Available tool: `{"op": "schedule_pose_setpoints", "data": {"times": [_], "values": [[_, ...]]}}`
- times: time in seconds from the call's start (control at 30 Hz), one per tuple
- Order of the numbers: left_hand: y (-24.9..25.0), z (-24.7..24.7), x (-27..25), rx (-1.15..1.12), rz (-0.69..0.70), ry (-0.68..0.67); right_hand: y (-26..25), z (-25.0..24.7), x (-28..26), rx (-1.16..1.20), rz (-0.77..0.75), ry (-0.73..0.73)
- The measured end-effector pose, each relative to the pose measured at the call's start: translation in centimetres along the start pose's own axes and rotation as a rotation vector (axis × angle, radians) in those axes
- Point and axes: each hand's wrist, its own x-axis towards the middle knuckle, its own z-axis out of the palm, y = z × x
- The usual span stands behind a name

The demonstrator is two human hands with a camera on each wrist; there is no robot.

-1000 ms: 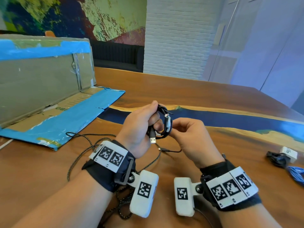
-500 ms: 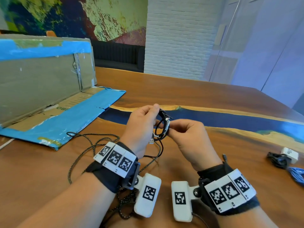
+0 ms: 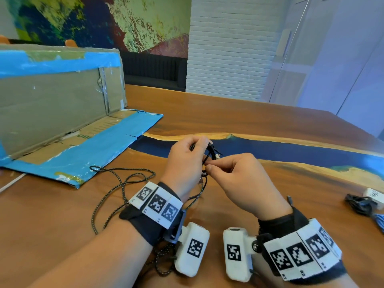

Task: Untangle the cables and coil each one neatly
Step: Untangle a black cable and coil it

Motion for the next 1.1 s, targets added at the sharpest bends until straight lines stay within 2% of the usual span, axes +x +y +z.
{"op": "schedule_pose_setpoints", "data": {"times": [0.1, 0.2, 0.3, 0.4, 0.5, 0.6, 0.7, 0.9, 1.0, 1.1], "values": [[-0.1, 0.4, -0.3, -0.008, -0.017, -0.054, 0.6, 0.0, 0.3, -0.078, 0.031, -0.076], [0.2, 0.5, -0.4, -0.068, -0.025, -0.078, 0.8, 0.3, 0.2, -0.029, 0.038, -0.165], [0.8, 0.2, -0.4, -0.112, -0.013, -0.073, 0.7, 1.0, 0.2, 0.258, 0.085, -0.116], [0.8, 0.0, -0.2, -0.022, 0.075, -0.056, 0.4, 1.3, 0.1, 0.614, 0.21, -0.037], [0.8, -0.7, 0.3, 0.052, 0.152, -0.04, 0.0, 0.8, 0.0, 0.936, 0.267, -0.069], [1.1, -1.0, 0.5, 0.064, 0.186, -0.015, -0.1, -0.1, 0.1, 1.127, 0.298, -0.076], [0.9, -0.9, 0.4, 0.098, 0.203, -0.037, 0.3, -0.3, 0.4, 1.137, 0.34, -0.002], [0.7, -1.3, 0.9, 0.001, 0.089, 0.017, 0.1, -0.8, 0.7, 1.107, 0.3, 0.056], [0.7, -1.7, 1.3, -0.019, 0.046, 0.06, 0.6, -1.7, 0.7, 1.008, 0.273, 0.066], [1.2, -1.7, 1.0, -0.076, -0.024, 0.035, 1.7, -2.6, 0.7, 0.732, 0.254, 0.115]]}}
